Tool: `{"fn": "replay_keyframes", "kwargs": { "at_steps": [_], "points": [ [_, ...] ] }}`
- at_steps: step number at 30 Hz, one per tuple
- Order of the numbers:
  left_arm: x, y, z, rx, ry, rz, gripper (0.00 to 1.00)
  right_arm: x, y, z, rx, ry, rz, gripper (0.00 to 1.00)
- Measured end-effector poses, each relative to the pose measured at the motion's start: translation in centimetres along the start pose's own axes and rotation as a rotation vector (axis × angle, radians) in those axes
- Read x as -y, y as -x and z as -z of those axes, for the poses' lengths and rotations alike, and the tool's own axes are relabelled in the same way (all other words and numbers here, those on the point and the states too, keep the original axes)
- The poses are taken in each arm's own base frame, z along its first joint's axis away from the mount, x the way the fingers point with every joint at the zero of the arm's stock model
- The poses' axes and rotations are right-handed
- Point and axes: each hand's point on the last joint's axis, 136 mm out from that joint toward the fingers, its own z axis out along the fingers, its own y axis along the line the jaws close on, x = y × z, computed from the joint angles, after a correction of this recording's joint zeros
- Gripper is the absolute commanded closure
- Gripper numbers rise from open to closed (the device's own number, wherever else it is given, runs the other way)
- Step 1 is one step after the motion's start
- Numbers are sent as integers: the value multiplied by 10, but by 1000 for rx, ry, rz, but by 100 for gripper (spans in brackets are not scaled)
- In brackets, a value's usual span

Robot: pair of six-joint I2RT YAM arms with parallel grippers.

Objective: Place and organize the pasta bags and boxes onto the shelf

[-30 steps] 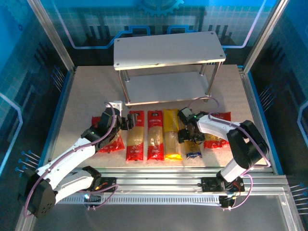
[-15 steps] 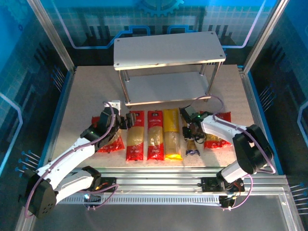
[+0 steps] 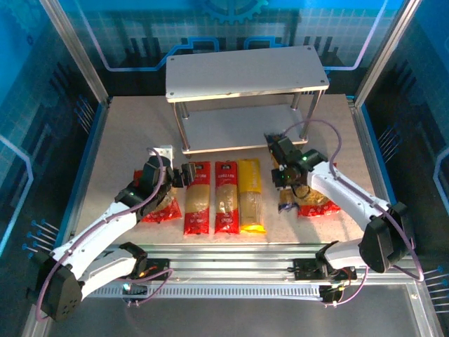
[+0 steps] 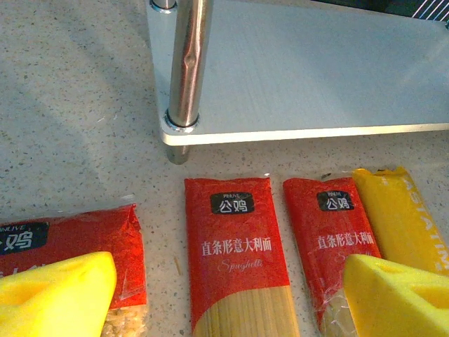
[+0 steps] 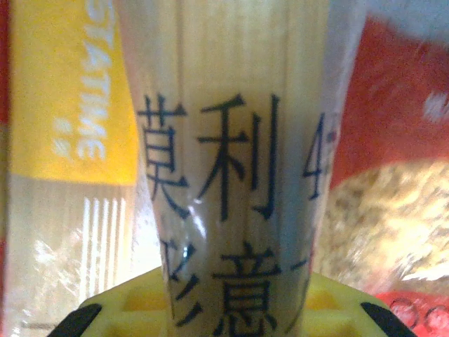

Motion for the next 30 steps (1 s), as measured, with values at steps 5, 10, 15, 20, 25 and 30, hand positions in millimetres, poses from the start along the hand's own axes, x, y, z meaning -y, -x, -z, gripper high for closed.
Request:
{"fn": "replay_keyframes", "kwargs": {
  "at_steps": [5,10,15,20,25,30],
  "points": [
    [0,1,1,3,-1,1,15,15,52,7,74,-38,10,95],
    [-2,2,3,5,3,4,15,33,99,-18,89,-101,26,94],
    [-6,4,7,14,11,10,15,35,130,-45,122,-143,79,94],
    [-9,5,7,15,18,13,15,36,148,-68,164,-182,101,94],
    [-12,5,7,14,27,17,15,37,164,-86,213,-216,95,94],
    [-15,5,6,12,36,21,15,39,175,-100,238,-249,96,91]
  ]
}}
